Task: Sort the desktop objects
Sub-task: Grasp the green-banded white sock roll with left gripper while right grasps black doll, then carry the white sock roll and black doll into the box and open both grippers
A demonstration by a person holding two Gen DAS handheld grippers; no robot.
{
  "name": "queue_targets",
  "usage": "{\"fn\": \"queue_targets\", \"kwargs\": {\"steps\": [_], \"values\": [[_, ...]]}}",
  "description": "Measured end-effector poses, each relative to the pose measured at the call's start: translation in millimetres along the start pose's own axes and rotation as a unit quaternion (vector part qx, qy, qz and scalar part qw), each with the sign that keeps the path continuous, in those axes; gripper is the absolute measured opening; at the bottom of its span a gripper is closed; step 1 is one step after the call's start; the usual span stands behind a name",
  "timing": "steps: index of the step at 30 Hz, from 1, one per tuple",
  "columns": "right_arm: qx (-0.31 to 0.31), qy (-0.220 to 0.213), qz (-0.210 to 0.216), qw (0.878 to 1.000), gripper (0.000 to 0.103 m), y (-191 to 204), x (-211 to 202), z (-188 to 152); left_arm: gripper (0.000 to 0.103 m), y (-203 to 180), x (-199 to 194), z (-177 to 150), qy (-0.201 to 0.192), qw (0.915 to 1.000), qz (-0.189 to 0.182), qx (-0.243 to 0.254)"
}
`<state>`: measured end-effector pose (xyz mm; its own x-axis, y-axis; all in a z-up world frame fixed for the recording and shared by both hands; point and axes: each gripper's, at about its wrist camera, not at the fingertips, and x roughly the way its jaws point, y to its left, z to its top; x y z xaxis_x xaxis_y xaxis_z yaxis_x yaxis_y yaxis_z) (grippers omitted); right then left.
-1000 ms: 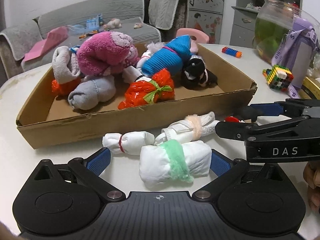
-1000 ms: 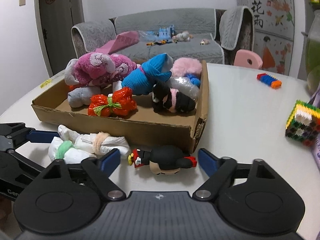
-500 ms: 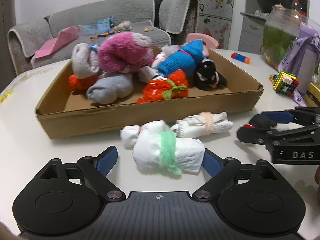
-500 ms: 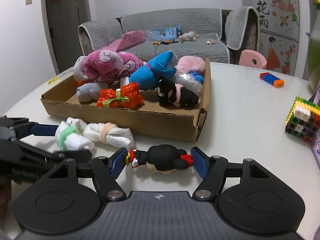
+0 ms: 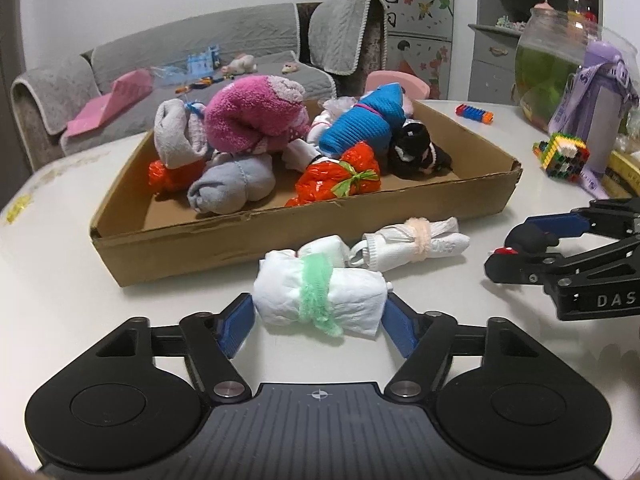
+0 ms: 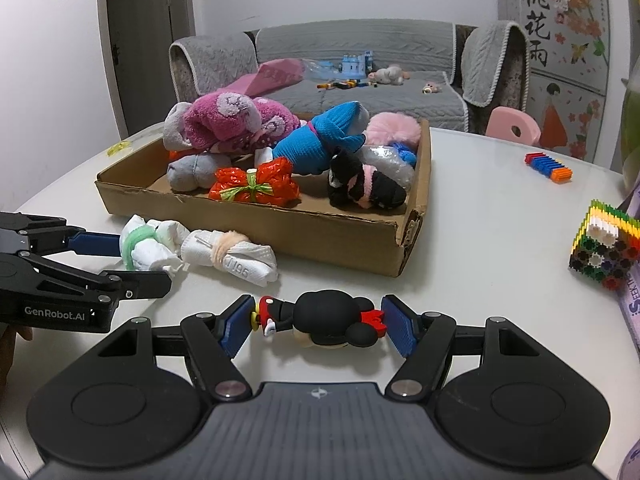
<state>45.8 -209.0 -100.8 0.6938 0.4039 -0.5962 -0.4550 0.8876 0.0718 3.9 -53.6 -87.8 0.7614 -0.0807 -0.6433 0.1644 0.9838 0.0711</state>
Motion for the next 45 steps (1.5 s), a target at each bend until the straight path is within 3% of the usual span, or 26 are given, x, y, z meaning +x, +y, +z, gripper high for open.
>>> {"fn": "queue_targets", "kwargs": {"steps": [1,3,8,13,15,17,28,31,36,40,45], "values": [[-0.001,0.0,0.0,1.0,0.066,0,0,0,0.096,-1,0,0,0.001,0.9999,0.008,0.007],[-0.002,-0.001,-0.002,1.0,0.066,0,0,0,0.101,1,-1,1,-0.005,0.9998,0.013,0.01],[-0.002,0.001,-0.002,1.0,0.066,0,1,1,0.098,-4,7,5,0.006,0.999,-0.027,0.036],[-0.002,0.001,-0.001,1.0,0.066,-1,0,0,0.099,-1,17,10,0.011,0.9991,-0.031,0.026],[-0.003,0.002,-0.001,1.0,0.066,0,0,0,0.091,5,20,12,0.015,0.9986,-0.049,0.01],[-0.007,0.002,-0.001,1.0,0.065,1,-1,0,0.072,6,17,11,0.007,0.9988,-0.049,0.006],[-0.009,-0.01,0.01,1.0,0.065,-1,-13,4,0.07,13,-8,3,0.001,0.9989,-0.046,0.006],[0.003,-0.024,0.01,1.0,0.065,-8,-19,11,0.07,23,-25,15,-0.027,0.9987,-0.042,-0.003],[0.019,-0.09,0.012,0.996,0.065,-18,-48,40,0.071,50,-55,46,-0.09,0.9955,-0.013,-0.029],[0.018,-0.126,0.01,0.992,0.065,-23,-54,68,0.071,67,-55,76,-0.102,0.9933,0.002,-0.054],[0.022,-0.138,0.025,0.99,0.065,-25,-42,95,0.071,74,-39,105,-0.103,0.9929,0.016,-0.058]]}}
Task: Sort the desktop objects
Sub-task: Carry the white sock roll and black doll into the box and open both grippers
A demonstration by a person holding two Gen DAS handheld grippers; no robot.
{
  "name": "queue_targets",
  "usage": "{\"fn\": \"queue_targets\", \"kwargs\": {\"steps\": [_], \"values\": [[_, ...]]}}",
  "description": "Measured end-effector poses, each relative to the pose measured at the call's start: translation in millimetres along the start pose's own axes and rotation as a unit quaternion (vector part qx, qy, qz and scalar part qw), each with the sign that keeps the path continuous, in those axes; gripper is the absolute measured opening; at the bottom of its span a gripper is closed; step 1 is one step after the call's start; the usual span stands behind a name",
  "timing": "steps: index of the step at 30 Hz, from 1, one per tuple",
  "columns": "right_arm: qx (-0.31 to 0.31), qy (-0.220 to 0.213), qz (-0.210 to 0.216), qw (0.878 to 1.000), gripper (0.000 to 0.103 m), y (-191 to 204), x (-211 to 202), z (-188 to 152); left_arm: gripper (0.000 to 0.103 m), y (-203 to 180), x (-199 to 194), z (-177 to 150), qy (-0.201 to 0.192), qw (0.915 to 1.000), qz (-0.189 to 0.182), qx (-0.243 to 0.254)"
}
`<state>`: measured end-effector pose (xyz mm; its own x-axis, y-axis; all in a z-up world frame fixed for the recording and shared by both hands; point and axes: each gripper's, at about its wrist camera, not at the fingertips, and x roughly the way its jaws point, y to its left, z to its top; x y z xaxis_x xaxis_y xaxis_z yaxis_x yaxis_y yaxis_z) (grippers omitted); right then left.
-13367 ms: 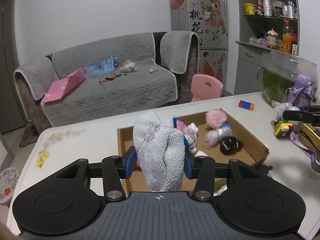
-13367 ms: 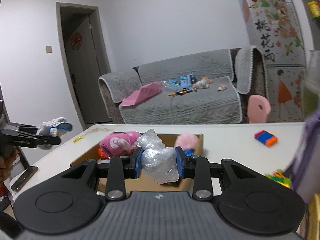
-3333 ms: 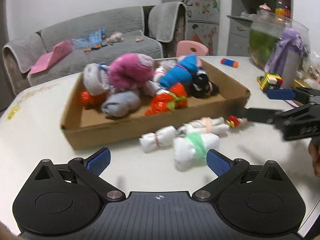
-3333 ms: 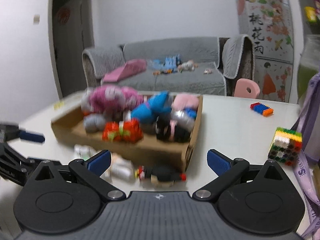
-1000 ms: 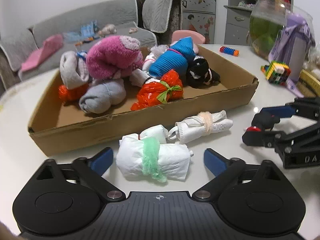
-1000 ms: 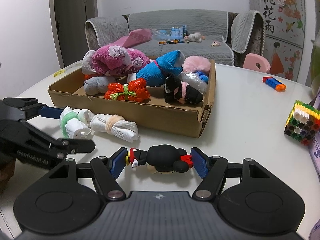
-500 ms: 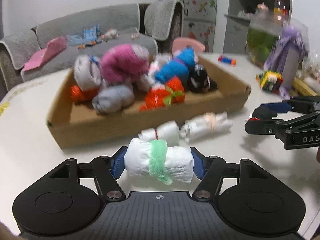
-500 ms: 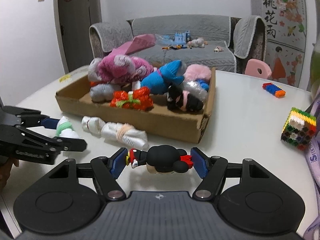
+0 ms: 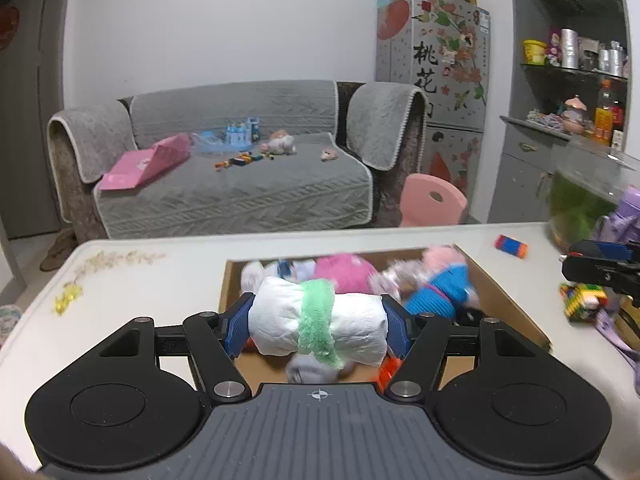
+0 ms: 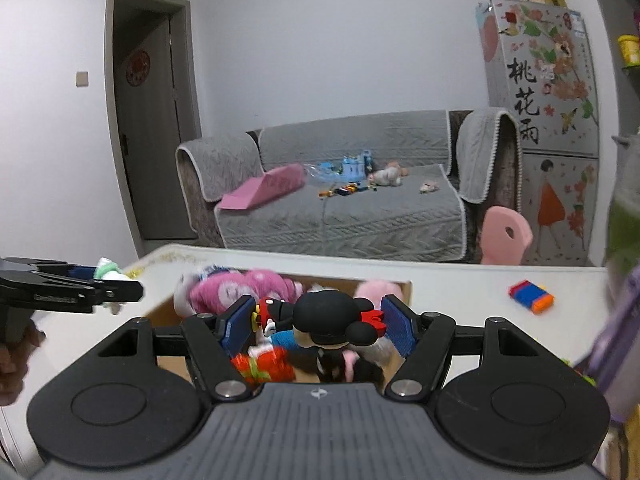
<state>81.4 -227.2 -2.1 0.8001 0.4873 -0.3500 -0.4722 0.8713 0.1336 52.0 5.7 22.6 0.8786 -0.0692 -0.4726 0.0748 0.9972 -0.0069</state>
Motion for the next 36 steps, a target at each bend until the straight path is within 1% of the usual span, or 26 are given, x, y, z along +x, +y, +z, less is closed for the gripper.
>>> {"fn": "queue_targets", "kwargs": {"steps": [4,6,13,16,19,23,28,36], "values": [[-0.001,0.006,0.015,1.0,0.065,0,22,8,0.071,6,23,6,0.014,0.9997,-0.002,-0.021],[0.003,0.008,0.022,1.0,0.065,-1,25,10,0.071,12,31,6,0.022,0.9993,-0.003,-0.029],[0.013,0.023,0.044,0.999,0.065,4,37,8,0.071,26,41,7,0.041,0.9982,0.001,-0.044],[0.008,0.026,0.049,0.998,0.065,11,36,6,0.071,26,42,5,0.044,0.9983,0.002,-0.037],[0.006,0.031,0.049,0.998,0.065,13,38,1,0.071,25,47,-1,0.055,0.998,0.001,-0.03],[0.0,0.043,0.048,0.998,0.065,16,41,-4,0.071,21,53,-10,0.07,0.9975,0.002,-0.006],[-0.005,0.064,0.04,0.997,0.065,18,44,-12,0.071,19,59,-19,0.086,0.9963,-0.005,0.009],[0.0,0.105,0.028,0.994,0.065,20,55,-28,0.071,18,72,-29,0.114,0.9932,-0.02,0.011]]}}
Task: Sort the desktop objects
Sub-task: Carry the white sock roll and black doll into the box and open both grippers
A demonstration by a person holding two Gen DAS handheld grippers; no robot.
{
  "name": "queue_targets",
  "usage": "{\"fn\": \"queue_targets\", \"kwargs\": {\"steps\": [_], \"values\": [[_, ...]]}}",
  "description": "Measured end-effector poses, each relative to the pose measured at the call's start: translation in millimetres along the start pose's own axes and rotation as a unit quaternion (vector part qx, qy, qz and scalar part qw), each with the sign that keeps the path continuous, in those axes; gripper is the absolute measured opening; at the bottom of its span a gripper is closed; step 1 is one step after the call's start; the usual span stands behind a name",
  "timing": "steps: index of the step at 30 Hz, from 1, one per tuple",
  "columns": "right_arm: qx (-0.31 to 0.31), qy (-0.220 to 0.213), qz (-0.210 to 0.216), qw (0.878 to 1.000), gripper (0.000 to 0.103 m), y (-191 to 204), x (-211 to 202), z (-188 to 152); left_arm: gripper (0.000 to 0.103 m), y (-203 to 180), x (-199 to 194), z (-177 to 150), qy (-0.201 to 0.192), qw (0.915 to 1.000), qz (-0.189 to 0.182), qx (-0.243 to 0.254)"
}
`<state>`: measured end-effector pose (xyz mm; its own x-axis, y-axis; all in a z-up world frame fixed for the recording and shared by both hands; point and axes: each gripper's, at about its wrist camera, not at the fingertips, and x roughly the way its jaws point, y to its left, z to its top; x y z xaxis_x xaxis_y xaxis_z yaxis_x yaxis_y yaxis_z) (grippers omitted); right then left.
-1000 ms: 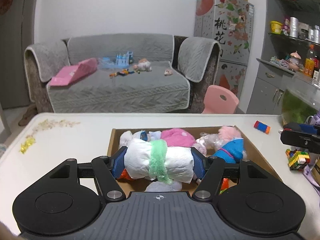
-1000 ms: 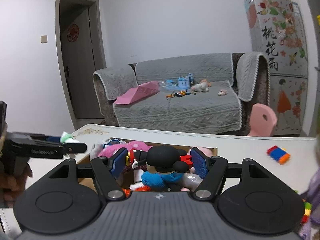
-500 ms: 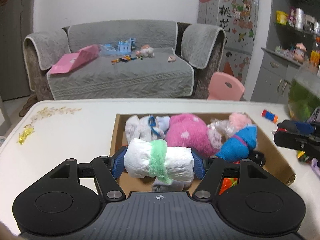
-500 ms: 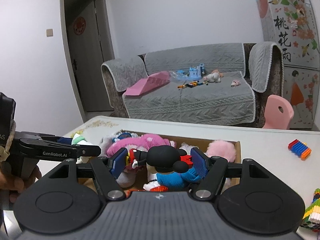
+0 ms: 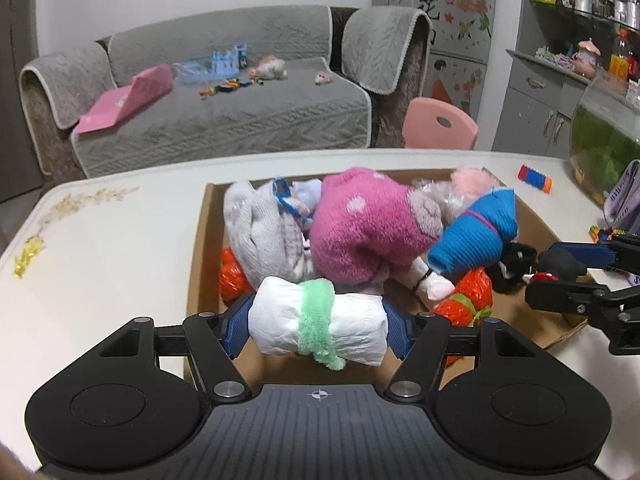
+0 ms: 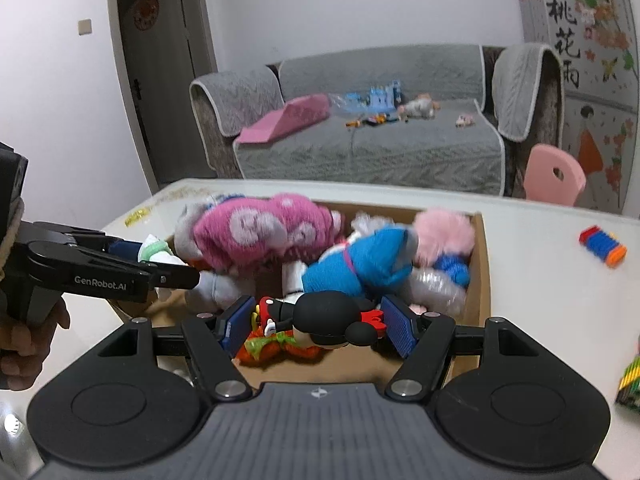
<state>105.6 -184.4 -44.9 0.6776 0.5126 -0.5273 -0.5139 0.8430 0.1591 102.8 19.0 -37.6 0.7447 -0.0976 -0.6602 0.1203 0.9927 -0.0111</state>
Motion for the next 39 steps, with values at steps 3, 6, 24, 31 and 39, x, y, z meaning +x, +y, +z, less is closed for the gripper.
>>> {"fn": "queue_targets", "kwargs": {"steps": [3,6,24,31,39], "values": [[0.003,0.011,-0.006,1.0,0.065,-1,5,-3,0.071,0,5,-2,0.009,1.0,-0.003,0.001],[0.007,0.02,-0.008,1.0,0.065,-1,9,-5,0.071,2,9,-4,0.017,0.9998,0.001,0.0],[-0.026,0.049,-0.042,0.998,0.066,6,29,-15,0.076,-10,28,-16,0.05,0.9978,0.026,0.034],[-0.036,0.042,-0.055,0.997,0.078,7,29,-18,0.101,-17,25,-22,0.038,0.9969,0.043,0.053],[-0.038,0.026,-0.049,0.998,0.08,9,20,-15,0.103,-18,14,-19,0.024,0.9973,0.039,0.057]]}}
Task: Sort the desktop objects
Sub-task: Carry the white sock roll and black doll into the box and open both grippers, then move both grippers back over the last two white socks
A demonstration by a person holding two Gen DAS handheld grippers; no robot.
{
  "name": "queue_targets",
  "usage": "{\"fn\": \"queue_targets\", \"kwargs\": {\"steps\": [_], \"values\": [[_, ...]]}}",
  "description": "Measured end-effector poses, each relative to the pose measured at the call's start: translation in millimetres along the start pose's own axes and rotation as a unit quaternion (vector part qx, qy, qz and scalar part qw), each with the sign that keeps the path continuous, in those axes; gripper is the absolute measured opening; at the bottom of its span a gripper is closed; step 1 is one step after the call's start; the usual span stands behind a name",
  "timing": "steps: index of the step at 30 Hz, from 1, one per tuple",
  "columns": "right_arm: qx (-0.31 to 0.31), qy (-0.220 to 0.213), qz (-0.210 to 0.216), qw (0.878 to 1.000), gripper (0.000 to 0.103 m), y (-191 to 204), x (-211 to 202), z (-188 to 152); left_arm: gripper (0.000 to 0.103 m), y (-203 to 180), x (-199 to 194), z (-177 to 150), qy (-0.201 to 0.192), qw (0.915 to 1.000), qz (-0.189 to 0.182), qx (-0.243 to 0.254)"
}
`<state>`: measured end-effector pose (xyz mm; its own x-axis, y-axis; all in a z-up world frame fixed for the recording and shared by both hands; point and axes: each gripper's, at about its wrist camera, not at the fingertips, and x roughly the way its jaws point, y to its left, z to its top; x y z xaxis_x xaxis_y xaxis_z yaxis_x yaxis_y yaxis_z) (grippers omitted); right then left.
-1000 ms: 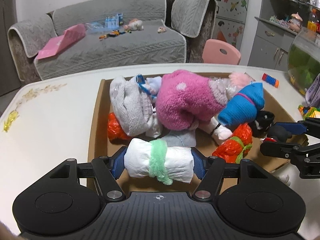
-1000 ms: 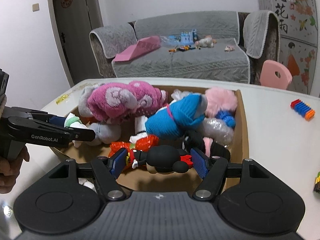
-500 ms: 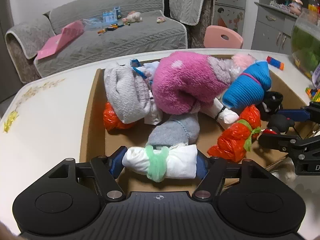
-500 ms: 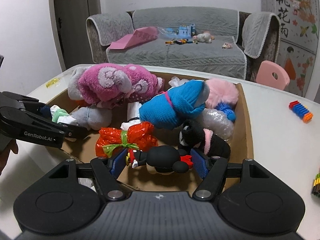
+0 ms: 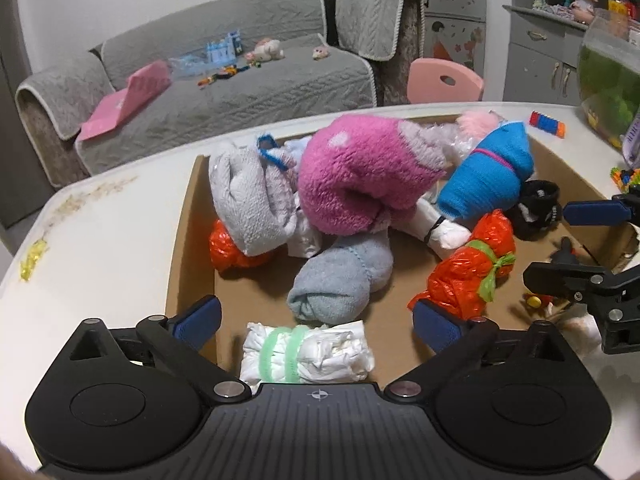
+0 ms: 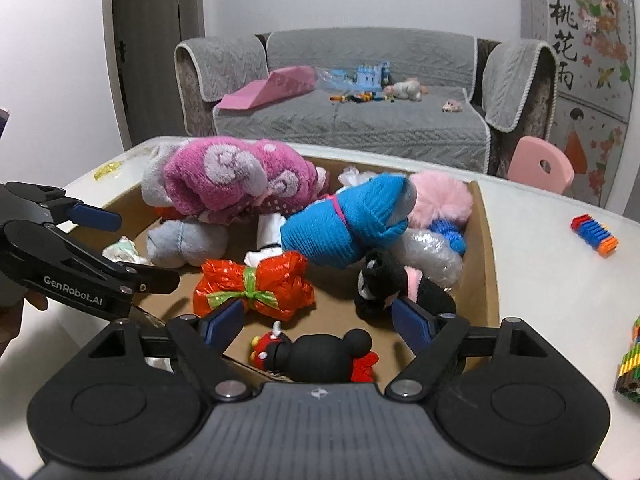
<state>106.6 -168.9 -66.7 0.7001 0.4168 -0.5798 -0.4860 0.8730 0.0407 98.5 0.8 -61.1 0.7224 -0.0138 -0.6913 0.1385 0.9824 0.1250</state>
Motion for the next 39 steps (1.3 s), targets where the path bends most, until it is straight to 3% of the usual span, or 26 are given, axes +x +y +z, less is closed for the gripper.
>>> {"fn": "queue_targets", "kwargs": {"steps": [7,11,14,20,26,31,39], "values": [[0.0,-0.055,-0.008,0.998,0.088,2,-30,4,0.103,-10,-42,-6,-0.057,0.9972,0.036,0.031],[-0.01,-0.084,-0.016,0.996,0.093,8,-52,-3,0.103,-19,-68,-17,-0.073,0.9962,0.008,0.047],[-0.01,-0.087,-0.016,0.996,0.097,18,-61,-17,0.103,-28,-74,-27,-0.064,0.9961,-0.037,0.048],[0.014,-0.061,-0.021,0.998,0.097,36,-61,-45,0.103,-58,-52,-41,-0.025,0.9958,-0.049,0.073],[0.035,-0.081,-0.046,0.995,0.097,26,-72,-46,0.103,-67,-27,-50,-0.009,0.9976,-0.051,0.046],[0.053,-0.086,-0.057,0.993,0.097,11,-72,-46,0.103,-62,-15,-46,0.0,0.9982,-0.054,-0.025],[0.053,-0.071,-0.056,0.995,0.097,8,-64,-53,0.103,-54,-17,-50,-0.003,0.9984,-0.035,-0.044]]}}
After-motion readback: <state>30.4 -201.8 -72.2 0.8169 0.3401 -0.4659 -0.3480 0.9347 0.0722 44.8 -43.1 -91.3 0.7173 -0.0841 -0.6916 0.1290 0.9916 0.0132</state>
